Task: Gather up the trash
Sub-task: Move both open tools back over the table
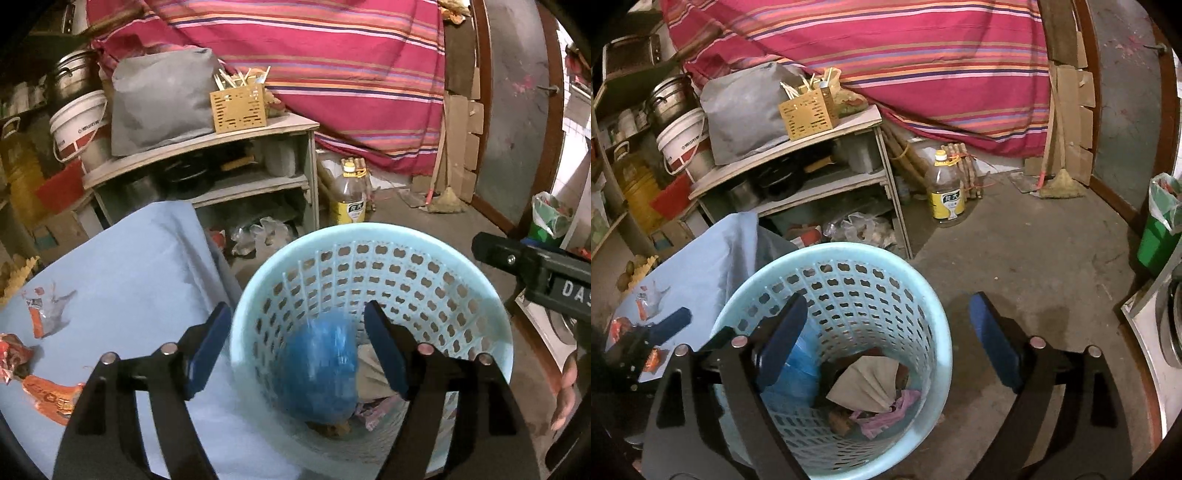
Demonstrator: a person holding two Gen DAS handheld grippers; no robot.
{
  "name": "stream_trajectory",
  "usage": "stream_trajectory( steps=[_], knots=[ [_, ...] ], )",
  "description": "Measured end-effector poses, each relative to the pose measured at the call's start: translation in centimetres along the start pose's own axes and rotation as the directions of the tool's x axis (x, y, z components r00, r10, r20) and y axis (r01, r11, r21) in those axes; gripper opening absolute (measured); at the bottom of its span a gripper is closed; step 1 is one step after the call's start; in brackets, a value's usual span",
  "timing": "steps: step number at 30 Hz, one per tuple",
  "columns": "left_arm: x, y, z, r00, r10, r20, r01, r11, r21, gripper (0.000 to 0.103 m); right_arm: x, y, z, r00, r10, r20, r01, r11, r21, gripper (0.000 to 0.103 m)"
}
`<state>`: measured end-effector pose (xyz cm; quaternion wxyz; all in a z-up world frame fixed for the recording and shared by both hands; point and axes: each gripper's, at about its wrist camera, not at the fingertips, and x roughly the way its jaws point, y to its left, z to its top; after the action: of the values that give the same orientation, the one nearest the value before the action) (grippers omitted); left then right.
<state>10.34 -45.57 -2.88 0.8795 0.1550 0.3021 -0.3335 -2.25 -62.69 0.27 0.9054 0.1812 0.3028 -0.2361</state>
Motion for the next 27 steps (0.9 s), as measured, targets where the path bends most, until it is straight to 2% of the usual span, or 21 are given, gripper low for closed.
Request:
stream_trajectory(
  steps=[4, 7, 12, 14, 16, 20, 22, 25, 27],
  knots=[
    [-1.3, 2.5, -0.6, 1.000, 0.025, 0.001, -0.025, 1.000, -0.013, 0.077, 0.0, 0.8, -0.1, 1.000, -0.010, 0.000, 0.010, 1.000, -0.016, 0.090],
    [-2.8, 5.8, -1.4, 0.998, 0.065, 0.008, -0.064, 0.997, -0.035, 0.080, 0.1, 1.9, 0.1, 1.000, -0.003, 0.006, 0.003, 1.000, -0.025, 0.096],
    [-5.7, 13.0, -3.2, 0.985, 0.172, 0.029, -0.169, 0.983, -0.068, 0.090, 0.5, 5.7, -0.1, 0.999, 0.037, -0.005, -0.037, 0.998, -0.057, 0.098],
    [-6.6, 15.9, -4.1, 0.977, 0.210, 0.028, -0.207, 0.974, -0.090, 0.090, 0.6, 7.8, -0.3, 0.998, 0.069, -0.007, -0.069, 0.995, -0.069, 0.099],
    [-7.4, 19.3, -5.1, 0.968, 0.252, 0.018, -0.248, 0.961, -0.119, 0.090, 0.8, 10.2, -0.7, 0.996, 0.086, -0.015, -0.087, 0.991, -0.098, 0.099],
    [-8.8, 26.3, -7.0, 0.935, 0.355, 0.001, -0.349, 0.919, -0.186, 0.090, 1.4, 15.7, -2.0, 0.991, 0.124, -0.045, -0.130, 0.979, -0.155, 0.099],
    [-9.4, 28.8, -7.9, 0.925, 0.380, -0.013, -0.373, 0.900, -0.225, 0.090, 1.7, 18.6, -2.8, 0.982, 0.175, -0.069, -0.184, 0.968, -0.169, 0.099],
    [-9.8, 32.6, -8.9, 0.920, 0.388, -0.058, -0.389, 0.881, -0.268, 0.090, 2.2, 22.2, -3.8, 0.974, 0.207, -0.096, -0.223, 0.951, -0.215, 0.099],
    [-10.4, 34.4, -9.5, 0.903, 0.425, -0.067, -0.427, 0.863, -0.269, 0.090, 2.8, 25.0, -4.8, 0.969, 0.216, -0.121, -0.239, 0.940, -0.244, 0.099]
  ],
)
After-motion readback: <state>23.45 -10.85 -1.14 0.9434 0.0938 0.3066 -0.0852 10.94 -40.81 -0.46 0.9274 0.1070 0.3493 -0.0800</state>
